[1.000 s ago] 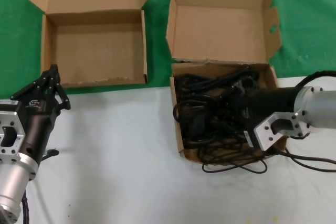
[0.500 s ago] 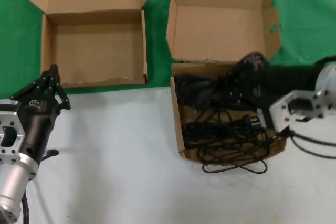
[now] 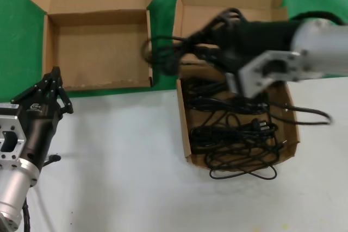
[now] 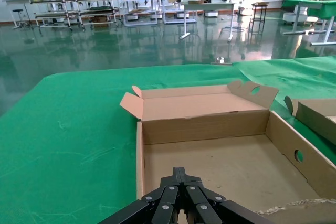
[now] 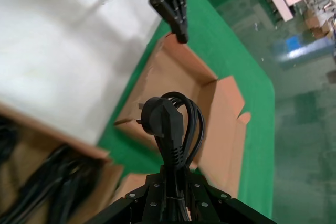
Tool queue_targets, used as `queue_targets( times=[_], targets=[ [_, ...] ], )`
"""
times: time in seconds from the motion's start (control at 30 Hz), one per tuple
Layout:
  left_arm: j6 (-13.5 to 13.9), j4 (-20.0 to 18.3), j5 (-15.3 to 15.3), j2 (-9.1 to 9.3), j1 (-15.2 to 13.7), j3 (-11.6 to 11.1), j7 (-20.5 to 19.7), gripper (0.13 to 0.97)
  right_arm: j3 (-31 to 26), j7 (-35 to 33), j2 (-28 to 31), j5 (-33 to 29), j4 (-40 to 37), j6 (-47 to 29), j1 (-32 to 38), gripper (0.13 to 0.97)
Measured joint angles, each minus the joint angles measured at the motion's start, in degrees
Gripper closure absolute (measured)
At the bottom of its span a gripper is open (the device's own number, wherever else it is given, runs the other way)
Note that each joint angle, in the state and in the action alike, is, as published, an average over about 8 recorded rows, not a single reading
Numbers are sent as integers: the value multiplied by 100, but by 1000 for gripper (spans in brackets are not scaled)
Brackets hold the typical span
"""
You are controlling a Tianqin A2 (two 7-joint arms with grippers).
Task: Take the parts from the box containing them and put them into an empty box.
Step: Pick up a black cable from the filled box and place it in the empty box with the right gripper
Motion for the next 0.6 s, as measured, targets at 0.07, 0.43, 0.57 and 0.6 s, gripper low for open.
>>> queue_targets(
  times=[0.07,0.43,0.57,0.6],
  targets=[
    [0,0,0,0,0,0,0,952,-133,-20,-264,-156,-169,35,139,894],
    [0,0,0,0,0,0,0,952,-692,-222,-1597,-832,-1372,507,614,895],
    [0,0,0,0,0,0,0,952,-811,-391,-2006,-945,-1887,812,725,895],
    [0,0,0,0,0,0,0,952,-835,-439,-2102,-963,-2017,895,752,895]
  ],
)
